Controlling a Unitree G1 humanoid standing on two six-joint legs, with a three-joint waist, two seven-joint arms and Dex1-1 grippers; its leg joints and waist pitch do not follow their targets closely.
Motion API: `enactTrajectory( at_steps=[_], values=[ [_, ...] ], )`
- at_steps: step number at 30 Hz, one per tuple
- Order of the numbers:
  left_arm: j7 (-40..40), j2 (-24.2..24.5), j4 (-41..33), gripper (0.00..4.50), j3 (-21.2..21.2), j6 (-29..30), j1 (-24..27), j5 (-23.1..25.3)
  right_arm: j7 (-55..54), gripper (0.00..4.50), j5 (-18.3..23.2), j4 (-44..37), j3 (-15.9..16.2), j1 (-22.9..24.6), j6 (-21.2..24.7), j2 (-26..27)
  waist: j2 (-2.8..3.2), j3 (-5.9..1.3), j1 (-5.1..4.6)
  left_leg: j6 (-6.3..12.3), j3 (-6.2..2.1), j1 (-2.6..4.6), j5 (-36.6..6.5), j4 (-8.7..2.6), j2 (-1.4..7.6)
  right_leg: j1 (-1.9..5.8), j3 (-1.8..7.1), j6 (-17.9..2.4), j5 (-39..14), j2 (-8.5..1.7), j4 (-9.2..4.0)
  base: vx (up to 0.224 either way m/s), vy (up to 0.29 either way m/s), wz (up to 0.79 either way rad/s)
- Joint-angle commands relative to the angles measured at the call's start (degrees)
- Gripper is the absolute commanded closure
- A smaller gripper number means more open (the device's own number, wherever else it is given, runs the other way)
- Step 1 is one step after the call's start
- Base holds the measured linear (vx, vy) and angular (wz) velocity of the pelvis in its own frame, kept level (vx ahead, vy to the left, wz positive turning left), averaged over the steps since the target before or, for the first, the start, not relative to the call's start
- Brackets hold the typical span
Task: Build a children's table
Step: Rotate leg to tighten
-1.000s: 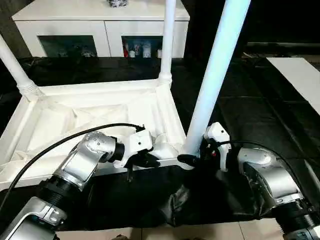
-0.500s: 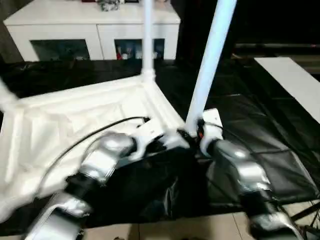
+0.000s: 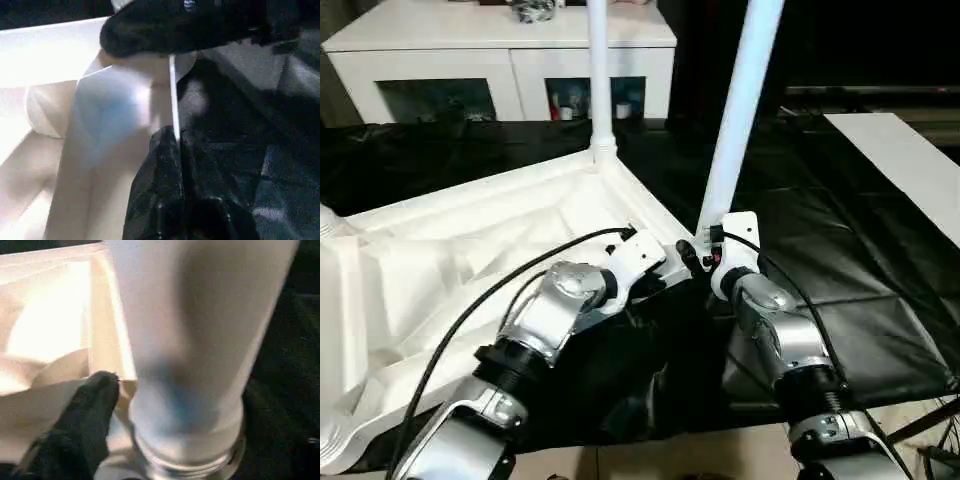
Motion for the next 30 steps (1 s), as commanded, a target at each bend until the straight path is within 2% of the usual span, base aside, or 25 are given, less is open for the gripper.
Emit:
enactTrajectory(
  at_steps=[1,2,4,6,7,8,9,10,11,12,13,15,16,17,18,19,23,24,30],
  values=[
    [-4.2,2.7,-1.0,4.5,-1.4,-0.6,1.7,0.1,6.0,0.58,0.7,-4.7,2.4,0.4,-0.4,-2.1,0.01,-3.49,0.42,0.63,-1.52,0.07,-20.4,-5.09,2.66,2.4,2.19,-8.4,-22.9,-3.16,-4.37,0.0,0.0,0.0],
    [-5.0,3.3,-1.4,4.5,-1.4,-0.3,2.0,-0.1,7.7,0.58,0.9,-5.3,2.7,0.8,-0.2,-3.1,-0.02,-3.65,0.4,1.07,-1.38,0.03,-18.7,-5.03,2.75,2.5,2.26,-9.5,-19.9,-3.09,-3.91,0.0,0.0,0.0],
    [-7.0,5.0,-2.2,4.5,-1.9,-1.0,2.6,-0.4,12.7,0.58,1.0,-7.1,4.0,2.1,-0.3,-6.0,0.17,-3.61,0.6,1.61,-1.0,0.55,-17.8,-4.74,2.79,2.19,2.48,-11.1,-17.6,-3.03,-3.76,0.0,0.0,0.0],
    [-11.7,7.3,-3.4,4.5,-2.6,-1.9,3.6,-1.6,20.4,0.58,1.6,-9.6,5.9,4.0,-0.9,-10.4,0.29,-3.74,1.04,2.3,-0.92,0.57,-16.0,-4.69,2.85,2.58,2.43,-12.2,-14.5,-2.93,-3.46,0.0,0.0,0.0],
    [-11.9,7.4,-3.5,4.5,-2.7,-2.0,3.6,-1.7,20.7,0.58,1.6,-9.7,6.0,4.0,-0.9,-10.6,0.26,-3.66,1.03,2.56,-0.81,0.52,-15.4,-4.65,2.91,2.55,2.55,-12.5,-13.6,-2.94,-3.4,0.054,-0.01,0.04],
    [-18.1,10.2,-5.5,4.5,-3.8,-2.3,4.9,-3.4,29.1,0.58,3.4,-12.4,7.3,6.2,-1.3,-15.1,0.3,-3.95,1.39,3.28,-0.83,0.54,-13.0,-4.48,2.96,3.02,2.48,-13.8,-9.6,-2.88,-2.82,0.054,-0.01,0.04],
    [-21.2,11.4,-6.4,4.5,-4.2,-3.1,5.3,-4.5,32.8,0.58,4.0,-13.5,8.1,7.0,-1.5,-17.4,0.3,-4.02,1.71,3.73,-0.86,0.5,-11.8,-4.35,3.04,3.21,2.5,-14.1,-7.8,-2.9,-2.53,0.054,-0.002,0.01],
    [-22.0,11.7,-6.7,4.5,-4.2,-3.0,5.4,-4.8,34.0,0.58,4.2,-13.9,8.4,7.3,-1.5,-18.1,0.3,-3.91,1.9,4.73,-0.72,0.48,-10.1,-4.34,3.09,3.19,2.58,-15.1,-4.9,-2.79,-2.22,0.0,0.0,0.0],
    [-23.2,12.2,-7.2,4.5,-4.3,-2.9,5.5,-5.2,35.7,0.58,4.5,-14.6,8.9,7.8,-1.5,-19.2,0.41,-3.97,2.02,5.32,-0.52,0.8,-9.4,-4.18,3.04,2.95,2.55,-16.3,-3.2,-2.68,-2.04,0.0,0.0,0.0],
    [-24.4,12.9,-7.5,4.5,-4.7,-2.9,5.6,-5.4,37.2,0.58,4.7,-15.2,9.5,8.1,-1.6,-20.2,0.33,-3.92,2.06,5.42,-0.52,0.76,-9.5,-4.16,3.05,2.97,2.55,-16.6,-3.2,-2.72,-2.02,0.0,0.0,0.0],
    [-25.1,13.4,-7.9,4.5,-5.0,-2.5,5.6,-5.4,38.8,0.58,4.8,-15.5,9.9,8.2,-1.3,-20.9,0.11,-3.65,2.16,4.95,-0.6,0.71,-11.1,-4.41,3.14,3.12,2.53,-16.4,-6.8,-2.95,-2.31,0.0,0.0,0.0],
    [-25.1,13.5,-8.0,4.5,-5.0,-2.3,5.6,-5.3,39.4,0.58,4.8,-15.5,10.1,8.2,-1.2,-21.1,0.2,-3.53,2.23,4.11,-0.61,0.92,-12.9,-4.54,3.21,2.97,2.58,-15.8,-10.0,-3.02,-2.62,0.0,0.0,0.0],
    [-24.9,13.5,-8.0,4.5,-4.8,-2.2,5.6,-5.4,39.3,0.58,4.4,-15.2,10.2,8.1,-1.4,-21.2,0.15,-3.19,2.24,2.51,-0.6,1.26,-16.1,-4.77,3.24,2.63,2.66,-14.7,-15.3,-3.01,-3.18,0.0,0.0,0.0],
    [-24.8,13.6,-8.0,4.5,-4.8,-2.2,5.5,-5.3,39.3,0.58,4.3,-15.0,10.3,8.0,-1.4,-21.1,0.15,-3.19,2.24,2.51,-0.6,1.26,-16.1,-4.77,3.24,2.63,2.66,-14.7,-15.3,-3.01,-3.18,0.0,0.0,0.0],
    [-24.8,13.7,-8.2,4.5,-4.8,-2.3,5.5,-5.3,39.5,0.58,4.4,-14.9,10.3,7.9,-1.5,-21.1,-0.04,-3.22,2.19,1.66,-0.66,1.35,-17.3,-4.84,3.23,2.59,2.68,-13.9,-17.5,-3.02,-3.37,0.0,0.0,0.0],
    [-25.2,14.0,-8.4,4.5,-4.8,-2.2,5.6,-5.6,40.1,0.86,4.7,-14.9,10.5,7.8,-1.3,-21.3,0.04,-3.25,2.19,1.23,-0.72,1.35,-17.8,-4.88,3.22,2.55,2.71,-13.3,-18.4,-3.03,-3.43,0.0,0.0,0.0],
    [-25.5,14.1,-8.5,4.5,-4.7,-2.2,5.7,-5.7,41.3,1.07,5.5,-14.9,10.5,7.8,-0.4,-21.2,-0.14,-3.29,2.09,1.09,-0.82,1.1,-17.4,-4.92,3.17,2.63,2.73,-12.3,-18.9,-3.07,-3.49,0.0,0.0,0.0],
    [-25.6,14.1,-8.5,4.5,-4.6,-2.1,5.7,-5.7,41.9,1.27,5.1,-14.9,10.8,7.8,-0.4,-21.4,-0.04,-3.38,2.15,1.24,-0.81,1.07,-16.6,-4.85,3.16,2.64,2.76,-12.5,-17.9,-3.1,-3.37,0.0,0.0,0.0],
    [-25.8,14.1,-8.6,4.5,-4.6,-1.7,5.7,-6.0,41.9,1.71,4.7,-14.6,11.0,8.2,-0.2,-21.5,0.0,-3.58,2.25,2.27,-0.69,0.9,-13.7,-4.63,3.11,2.88,2.71,-13.7,-13.9,-3.03,-2.91,0.0,0.0,0.0]
  ],
)
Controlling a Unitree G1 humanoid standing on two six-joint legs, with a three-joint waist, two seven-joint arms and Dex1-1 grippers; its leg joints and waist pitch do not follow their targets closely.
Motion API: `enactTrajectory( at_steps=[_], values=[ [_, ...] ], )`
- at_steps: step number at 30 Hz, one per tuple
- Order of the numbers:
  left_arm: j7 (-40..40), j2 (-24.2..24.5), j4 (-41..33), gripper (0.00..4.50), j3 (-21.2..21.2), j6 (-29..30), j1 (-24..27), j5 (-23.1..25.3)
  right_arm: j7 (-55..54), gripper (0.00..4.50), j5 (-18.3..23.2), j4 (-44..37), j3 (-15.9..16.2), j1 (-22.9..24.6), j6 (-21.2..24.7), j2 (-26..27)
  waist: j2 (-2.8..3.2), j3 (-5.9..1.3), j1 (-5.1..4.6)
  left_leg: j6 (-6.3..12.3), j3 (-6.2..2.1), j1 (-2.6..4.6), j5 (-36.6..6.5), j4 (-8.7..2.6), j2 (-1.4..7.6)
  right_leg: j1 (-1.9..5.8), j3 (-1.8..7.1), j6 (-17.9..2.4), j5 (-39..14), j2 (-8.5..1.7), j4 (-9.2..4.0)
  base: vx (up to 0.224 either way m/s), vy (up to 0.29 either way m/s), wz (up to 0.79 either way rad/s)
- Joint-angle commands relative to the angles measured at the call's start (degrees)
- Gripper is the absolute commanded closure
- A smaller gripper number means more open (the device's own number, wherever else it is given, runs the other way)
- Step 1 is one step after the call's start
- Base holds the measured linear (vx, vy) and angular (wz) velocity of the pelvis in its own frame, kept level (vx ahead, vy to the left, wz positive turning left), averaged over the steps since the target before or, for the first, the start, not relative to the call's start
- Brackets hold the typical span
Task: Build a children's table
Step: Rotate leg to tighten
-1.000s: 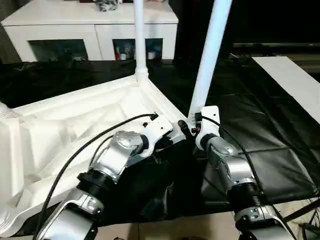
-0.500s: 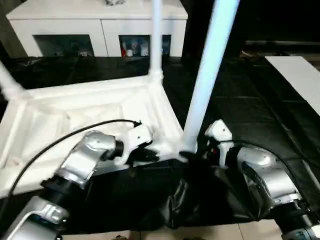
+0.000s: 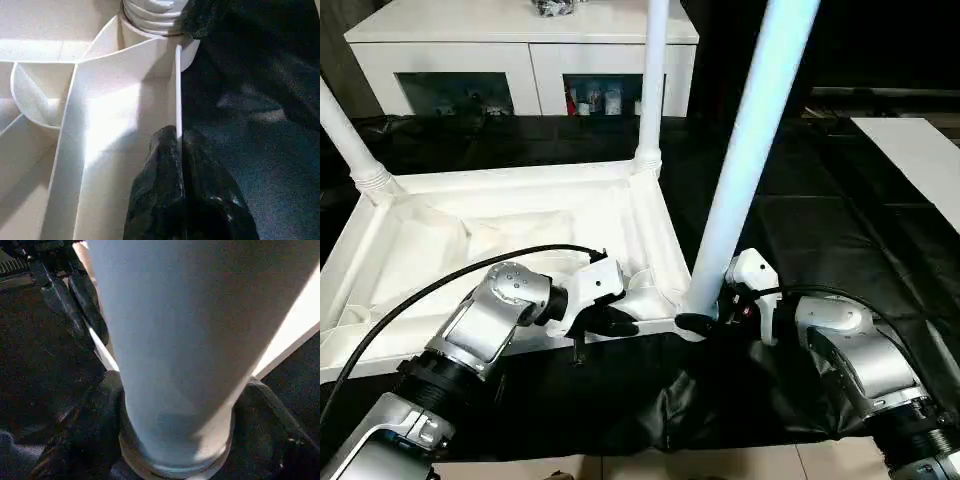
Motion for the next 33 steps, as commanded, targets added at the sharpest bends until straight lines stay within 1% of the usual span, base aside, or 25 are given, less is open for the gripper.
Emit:
enactTrajectory(
  at_steps=[1,2,6,9,10,11,12,13,14,15,17,18,20,21,22,23,25,26,27,28,29,30,31,32,33],
  values=[
    [-1.2,0.1,0.1,4.5,-2.3,1.0,1.1,0.2,0.4,1.74,0.1,0.0,0.3,-0.1,0.9,0.0,0.06,-3.54,0.06,2.16,-0.93,0.67,-13.7,-4.32,3.02,2.48,2.49,-13.6,-13.7,-3.06,-3.14,0.0,0.0,0.0],
    [-1.2,0.1,0.1,4.5,-2.3,1.1,1.1,0.2,0.1,1.76,0.2,0.2,0.1,-0.2,1.2,0.1,-0.05,-3.51,-0.01,2.14,-0.95,0.59,-13.8,-4.35,3.01,2.56,2.47,-13.6,-13.8,-3.02,-3.13,0.0,0.0,0.0],
    [-0.6,-0.3,0.1,4.5,-1.9,1.4,1.4,0.2,-2.9,1.79,-0.9,2.0,-0.3,-0.2,1.1,1.4,-0.05,-3.48,-0.03,1.81,-0.95,0.67,-14.6,-4.37,2.97,2.47,2.49,-13.3,-15.5,-3.11,-3.32,0.0,0.0,0.0],
    [0.4,-1.0,0.2,4.5,-1.3,2.0,1.4,-0.1,-6.8,1.8,-1.9,3.8,-1.1,-0.6,1.4,2.9,-0.12,-3.22,-0.35,0.8,-1.11,0.67,-17.4,-4.58,2.89,2.29,2.39,-11.9,-20.3,-3.12,-3.8,0.0,0.0,0.0],
    [4.2,-2.9,1.5,4.5,-0.4,3.1,0.6,0.6,-13.1,1.8,-2.5,6.1,-2.7,-1.2,2.7,6.0,-0.1,-3.14,-0.47,0.48,-1.18,0.62,-17.8,-4.65,2.93,2.27,2.37,-11.6,-21.3,-3.14,-3.86,0.0,0.0,0.0],
    [6.3,-3.9,2.2,4.5,0.1,3.6,0.2,1.0,-16.1,1.8,-2.8,7.0,-3.3,-1.5,3.5,7.6,-0.03,-2.94,-0.79,-0.41,-1.22,0.78,-19.5,-4.68,2.79,1.8,2.3,-10.9,-24.2,-3.08,-4.16,0.0,0.0,0.0],
    [7.6,-4.5,2.6,4.5,0.4,3.9,-0.1,1.3,-17.8,1.8,-3.0,7.5,-3.7,-1.6,3.9,8.5,-0.14,-2.95,-1.03,-1.24,-1.56,0.88,-21.4,-4.72,2.64,1.91,1.96,-9.6,-27.8,-3.16,-4.54,0.0,0.0,0.0],
    [10.5,-5.9,3.8,4.5,0.9,4.4,-0.7,2.0,-22.4,1.8,-3.6,8.4,-4.6,-2.1,4.4,10.6,-0.11,-2.92,-1.12,-1.49,-1.71,0.89,-22.3,-4.77,2.67,1.9,1.9,-8.9,-29.2,-3.16,-4.63,-0.054,0.009,-0.06],
    [13.6,-7.7,5.0,4.5,1.4,5.0,-1.5,2.6,-27.4,1.81,-3.6,9.5,-6.0,-2.8,6.1,13.4,-0.09,-2.82,-1.32,-1.76,-1.68,1.16,-23.7,-4.72,2.63,1.41,1.92,-7.8,-31.1,-3.14,-5.12,-0.054,0.009,-0.06],
    [13.6,-7.7,5.0,4.5,1.4,5.0,-1.5,2.6,-27.4,1.81,-3.6,9.5,-6.0,-2.8,6.1,13.4,-0.17,-2.79,-1.5,-1.9,-1.77,1.21,-24.3,-4.72,2.6,1.28,1.89,-7.5,-31.8,-3.18,-5.21,0.0,0.0,0.0],
    [21.0,-11.8,7.9,4.5,2.9,7.2,-3.2,3.7,-37.0,1.81,-5.4,11.7,-7.1,-4.4,6.4,18.3,-0.14,-2.67,-2.23,-2.51,-2.05,1.38,-26.6,-4.57,2.29,0.9,1.41,-5.9,-35.7,-3.15,-5.81,0.0,0.0,0.0],
    [27.3,-15.1,10.3,4.5,4.3,8.1,-4.3,4.5,-41.9,1.81,-5.4,13.2,-8.0,-5.6,5.9,22.0,0.06,-2.7,-2.57,-2.74,-2.33,1.44,-27.8,-4.51,2.24,0.96,1.02,-4.9,-37.1,-3.17,-6.19,0.0,0.0,0.0],
    [28.8,-16.0,11.0,4.5,4.6,8.1,-4.6,4.7,-43.7,1.81,-5.4,13.7,-8.5,-6.0,5.9,23.1,0.12,-2.74,-2.61,-2.28,-2.47,1.82,-29.3,-4.37,2.15,0.84,0.6,-3.9,-38.1,-3.21,-6.85,0.0,0.0,0.0],
    [32.4,-17.9,12.8,4.5,5.2,7.5,-5.3,5.3,-46.2,1.81,-5.3,15.0,-9.0,-7.1,5.6,25.4,0.24,-2.78,-2.6,-2.03,-2.46,1.77,-29.3,-4.4,2.13,0.87,0.64,-3.7,-37.6,-3.19,-6.9,0.0,0.0,0.0],
    [36.0,-19.8,15.0,4.5,5.4,6.0,-6.2,6.3,-48.1,1.81,-5.6,17.1,-8.9,-8.6,4.7,27.4,0.3,-2.69,-2.96,-1.89,-2.48,1.57,-29.7,-4.57,2.17,0.82,0.49,-3.9,-36.8,-3.13,-6.98,0.0,0.0,0.0],
    [36.3,-20.0,15.3,4.5,5.3,5.8,-6.4,6.4,-48.3,1.81,-5.7,17.4,-8.8,-8.8,4.4,27.6,0.34,-2.7,-3.0,-2.04,-2.65,1.83,-30.8,-4.62,2.15,0.83,0.03,-3.4,-36.8,-2.91,-7.21,0.0,0.0,0.0],
    [36.2,-20.4,16.1,4.5,4.7,4.5,-6.8,6.8,-47.1,1.81,-5.0,18.3,-8.9,-9.6,2.9,28.1,0.36,-2.56,-2.99,-1.57,-2.52,2.38,-32.4,-4.43,2.0,0.54,-0.23,-2.8,-37.1,-2.97,-7.89,0.0,0.0,0.0],
    [35.8,-20.3,16.1,4.5,4.4,4.1,-7.0,6.9,-46.7,1.25,-4.5,18.3,-9.3,-9.8,2.3,28.2,0.65,-2.46,-3.1,-1.35,-2.69,2.4,-33.5,-4.66,2.13,0.75,-0.6,-2.4,-37.1,-2.95,-8.12,0.0,0.0,0.0],
    [35.3,-20.1,15.9,4.5,4.3,3.8,-6.9,7.0,-45.2,1.11,-3.9,17.4,-9.6,-9.7,1.8,28.1,0.26,-2.62,-3.32,-1.2,-2.84,2.04,-33.5,-5.09,2.43,1.43,-0.67,-2.8,-34.8,-3.02,-7.71,0.0,0.0,0.0],
    [35.1,-19.9,15.8,4.5,4.2,3.4,-6.8,7.2,-44.9,1.11,-4.0,16.7,-9.7,-9.5,1.5,27.9,0.6,-2.62,-3.18,-1.23,-2.97,1.93,-33.4,-5.23,2.54,1.6,-0.65,-3.3,-33.8,-3.25,-7.55,0.0,0.0,0.0],
    [34.7,-19.4,15.5,4.5,4.1,3.3,-6.7,7.4,-44.6,1.11,-4.4,15.8,-9.8,-9.3,1.1,27.3,0.71,-2.53,-3.3,-1.39,-2.91,1.77,-33.4,-5.42,2.58,1.5,-0.47,-3.9,-32.7,-3.42,-7.53,0.0,0.0,0.0],
    [34.1,-19.0,15.0,4.5,4.2,3.2,-6.4,7.3,-44.3,0.91,-4.6,15.1,-10.0,-9.1,1.0,26.7,0.72,-2.56,-3.5,-1.51,-2.98,1.53,-33.2,-5.48,2.56,1.69,-0.44,-4.1,-32.4,-3.53,-7.36,0.0,0.0,0.0],
    [33.7,-18.8,14.8,4.5,4.2,3.1,-6.3,7.2,-44.3,0.75,-4.6,14.8,-10.1,-9.0,1.0,26.4,0.65,-2.65,-3.77,-1.52,-3.11,1.03,-32.5,-5.62,2.57,2.07,-0.4,-4.3,-32.1,-3.68,-7.14,0.0,0.0,0.0],
    [32.9,-18.2,13.9,4.5,4.2,3.4,-5.9,7.1,-43.6,0.67,-4.6,13.9,-10.2,-8.8,1.0,25.7,0.63,-2.75,-3.86,-1.43,-3.04,1.03,-32.1,-5.59,2.59,2.05,-0.28,-4.5,-31.8,-3.72,-7.06,0.0,0.0,0.0],
    [31.5,-17.2,12.5,4.5,4.0,4.0,-5.2,6.9,-42.3,0.67,-5.0,12.2,-9.7,-8.2,1.6,24.0,0.62,-2.62,-3.88,-1.25,-2.95,1.03,-31.9,-5.58,2.56,1.89,-0.17,-4.9,-31.9,-3.77,-7.14,0.0,0.0,0.0]
  ],
)
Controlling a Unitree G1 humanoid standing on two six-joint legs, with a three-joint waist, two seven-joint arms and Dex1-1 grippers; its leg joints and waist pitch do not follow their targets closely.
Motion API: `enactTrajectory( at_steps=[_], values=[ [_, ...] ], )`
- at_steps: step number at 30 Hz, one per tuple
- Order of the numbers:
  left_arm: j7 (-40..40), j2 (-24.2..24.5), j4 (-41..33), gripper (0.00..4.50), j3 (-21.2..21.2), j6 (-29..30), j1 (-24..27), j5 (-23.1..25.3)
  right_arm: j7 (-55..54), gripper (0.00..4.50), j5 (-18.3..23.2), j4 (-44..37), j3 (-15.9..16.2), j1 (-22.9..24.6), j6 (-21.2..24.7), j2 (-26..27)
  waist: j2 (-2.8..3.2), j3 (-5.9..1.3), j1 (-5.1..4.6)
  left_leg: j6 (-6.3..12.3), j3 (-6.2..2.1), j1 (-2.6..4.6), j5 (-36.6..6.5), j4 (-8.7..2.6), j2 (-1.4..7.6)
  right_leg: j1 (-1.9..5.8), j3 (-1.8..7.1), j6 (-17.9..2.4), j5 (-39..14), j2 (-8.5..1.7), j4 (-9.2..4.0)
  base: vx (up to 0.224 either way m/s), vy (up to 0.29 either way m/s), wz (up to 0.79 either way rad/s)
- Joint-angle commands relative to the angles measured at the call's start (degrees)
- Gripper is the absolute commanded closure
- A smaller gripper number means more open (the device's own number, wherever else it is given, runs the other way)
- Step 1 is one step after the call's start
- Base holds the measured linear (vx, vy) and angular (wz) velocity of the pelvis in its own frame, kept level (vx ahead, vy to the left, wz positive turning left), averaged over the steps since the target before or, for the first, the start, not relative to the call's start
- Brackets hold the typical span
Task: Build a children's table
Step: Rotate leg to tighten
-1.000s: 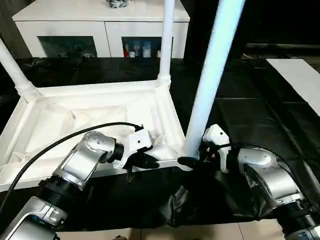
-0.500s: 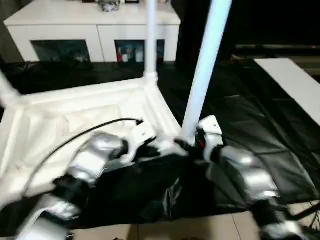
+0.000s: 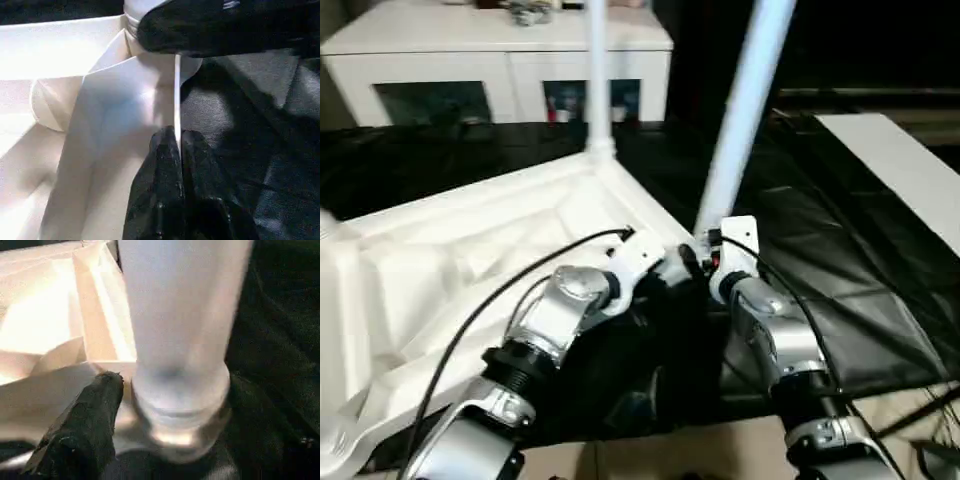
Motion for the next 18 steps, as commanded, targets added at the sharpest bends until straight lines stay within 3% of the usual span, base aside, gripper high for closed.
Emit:
enactTrajectory(
  at_steps=[1,5,6,8,10,12,14,16,18],
  values=[
    [-0.9,1.1,-1.8,4.5,-0.6,1.0,1.1,0.4,4.1,0.67,-0.3,-4.2,2.7,0.3,0.5,-2.5,0.02,-2.95,-0.2,-1.11,-2.2,0.84,-30.9,-5.7,2.72,1.27,1.51,-5.6,-30.9,-3.5,-3.96,0.0,0.0,0.0],
    [-3.6,3.1,-4.8,4.5,-0.9,1.9,2.1,0.1,9.8,0.67,0.4,-8.3,3.2,2.0,1.1,-7.4,-0.33,-3.14,0.53,0.03,-1.56,0.74,-26.3,-5.45,2.93,1.23,2.26,-7.6,-26.4,-3.55,-3.42,0.0,0.0,0.0],
    [-6.9,4.8,-6.8,4.5,-1.9,1.1,3.0,-0.4,15.8,0.67,1.4,-11.2,3.8,3.4,1.7,-11.1,-0.51,-3.26,1.08,1.06,-1.22,0.48,-23.1,-5.28,2.95,1.44,2.63,-8.9,-22.9,-3.46,-2.9,0.0,0.0,0.0],
    [-8.4,5.4,-7.6,4.5,-2.2,1.3,3.4,-0.8,18.6,0.67,2.0,-12.2,4.2,4.0,2.0,-12.6,-0.59,-3.48,1.37,2.07,-0.79,0.32,-19.2,-4.98,2.93,1.5,3.03,-10.7,-18.6,-3.4,-2.21,0.057,-0.026,0.05],
    [-16.3,8.7,-10.2,4.5,-4.6,-1.0,5.2,-2.5,27.2,0.67,3.3,-14.3,6.0,5.8,2.2,-17.4,-0.81,-3.75,1.87,3.44,-0.67,-0.17,-16.4,-4.61,2.86,1.94,3.15,-11.4,-16.0,-3.35,-1.55,0.063,-0.038,0.02],
    [-25.4,12.5,-13.9,4.5,-7.2,-2.9,7.3,-5.3,34.4,0.67,4.5,-15.9,7.9,7.3,2.2,-21.6,-0.92,-3.71,2.56,4.52,-0.21,0.27,-14.9,-4.13,2.9,1.42,3.59,-12.7,-15.1,-3.32,-1.28,0.069,-0.049,0.04],
    [-31.3,15.0,-16.8,4.5,-8.7,-3.1,8.5,-7.4,37.9,0.67,4.9,-16.4,9.2,7.8,2.0,-24.0,-0.83,-3.86,2.91,5.36,-0.03,0.08,-11.6,-3.94,2.92,1.63,3.85,-14.4,-10.3,-2.99,-0.32,0.08,-0.064,0.08],
    [-33.2,15.5,-18.5,4.5,-8.7,-1.4,8.6,-8.6,39.3,0.67,4.5,-16.1,10.0,7.7,1.9,-25.1,-0.67,-4.05,3.74,5.93,0.06,0.31,-8.0,-3.84,3.03,1.74,3.78,-15.5,-6.8,-2.91,0.26,0.029,-0.03,0.01],
    [-33.3,15.6,-18.7,4.5,-8.5,-1.1,8.2,-8.5,40.1,0.67,4.3,-15.8,10.1,7.6,1.6,-25.2,-0.5,-3.87,4.17,5.7,0.36,0.83,-7.2,-3.77,3.14,1.32,3.89,-16.7,-4.7,-2.55,0.41,0.0,0.0,0.0]
  ],
)
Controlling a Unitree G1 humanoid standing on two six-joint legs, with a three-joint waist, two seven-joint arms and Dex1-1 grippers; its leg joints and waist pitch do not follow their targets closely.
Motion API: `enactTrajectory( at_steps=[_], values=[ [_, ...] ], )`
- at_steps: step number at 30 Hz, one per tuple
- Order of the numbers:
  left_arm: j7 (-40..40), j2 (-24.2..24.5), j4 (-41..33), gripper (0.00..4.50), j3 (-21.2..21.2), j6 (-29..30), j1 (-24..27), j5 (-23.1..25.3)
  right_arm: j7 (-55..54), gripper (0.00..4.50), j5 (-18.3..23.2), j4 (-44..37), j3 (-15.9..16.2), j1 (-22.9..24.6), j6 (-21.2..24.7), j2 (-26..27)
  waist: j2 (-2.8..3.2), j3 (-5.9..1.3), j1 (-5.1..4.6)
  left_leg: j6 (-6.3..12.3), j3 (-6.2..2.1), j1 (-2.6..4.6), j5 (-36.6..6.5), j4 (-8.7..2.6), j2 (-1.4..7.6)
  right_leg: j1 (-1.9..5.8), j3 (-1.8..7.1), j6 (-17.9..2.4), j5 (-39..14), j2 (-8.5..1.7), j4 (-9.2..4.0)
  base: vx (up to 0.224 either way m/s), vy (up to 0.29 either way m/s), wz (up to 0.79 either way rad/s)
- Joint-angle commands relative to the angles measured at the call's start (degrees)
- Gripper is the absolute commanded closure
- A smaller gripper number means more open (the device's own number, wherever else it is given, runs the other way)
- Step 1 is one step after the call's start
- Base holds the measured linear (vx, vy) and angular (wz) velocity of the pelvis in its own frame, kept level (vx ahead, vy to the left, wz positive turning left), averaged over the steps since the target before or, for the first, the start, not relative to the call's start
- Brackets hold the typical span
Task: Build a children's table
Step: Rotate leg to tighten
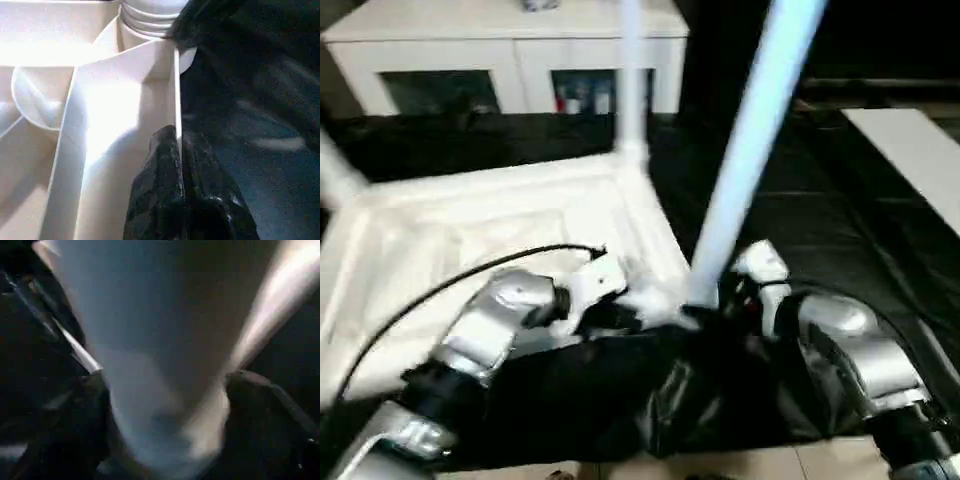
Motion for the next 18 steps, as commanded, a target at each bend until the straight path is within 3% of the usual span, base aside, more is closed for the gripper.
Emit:
enactTrajectory(
  at_steps=[1,5,6,8,18],
  values=[
    [-4.9,-0.6,-1.8,4.5,-3.9,0.6,0.7,-1.2,-0.5,0.67,-1.0,0.1,-0.7,-0.8,-0.2,-1.3,-0.46,-3.74,-0.05,4.97,-0.13,0.56,-7.8,-3.38,2.62,3.1,2.83,-16.0,-5.5,-3.06,-2.49,0.0,0.0,0.0],
    [-3.8,-0.3,0.1,4.5,-3.6,-1.0,-0.5,-0.3,1.7,0.67,0.3,0.0,-0.4,-0.8,0.7,-1.4,-0.51,-3.43,-0.23,2.55,-0.32,0.77,-12.9,-3.75,2.64,2.97,2.92,-13.6,-13.5,-3.11,-3.23,0.0,0.0,0.0],
    [-3.9,-0.3,0.1,4.5,-3.5,-1.0,-0.5,-0.3,1.9,0.95,0.4,-0.1,-0.4,-0.8,0.8,-1.5,-0.44,-3.4,-0.24,2.28,-0.34,0.77,-13.3,-3.77,2.64,2.93,2.95,-13.2,-14.5,-3.13,-3.33,0.0,0.0,0.0],
    [-4.2,-0.1,0.3,4.5,-3.4,-1.1,-0.6,-0.3,2.9,1.02,0.9,-0.4,0.0,-0.4,1.2,-1.9,-0.52,-3.35,-0.35,1.72,-0.31,0.85,-14.5,-3.84,2.64,2.74,3.0,-12.3,-16.4,-3.08,-3.59,0.0,0.0,0.0],
    [-2.8,0.0,1.0,4.5,-3.0,-0.8,-0.6,-0.1,0.1,1.71,0.8,0.7,-1.1,-0.1,2.4,0.1,-0.56,-3.51,-0.46,2.12,-0.31,0.44,-12.5,-3.62,2.42,2.9,3.0,-12.1,-15.2,-3.13,-3.39,0.0,0.0,0.0]
  ],
)
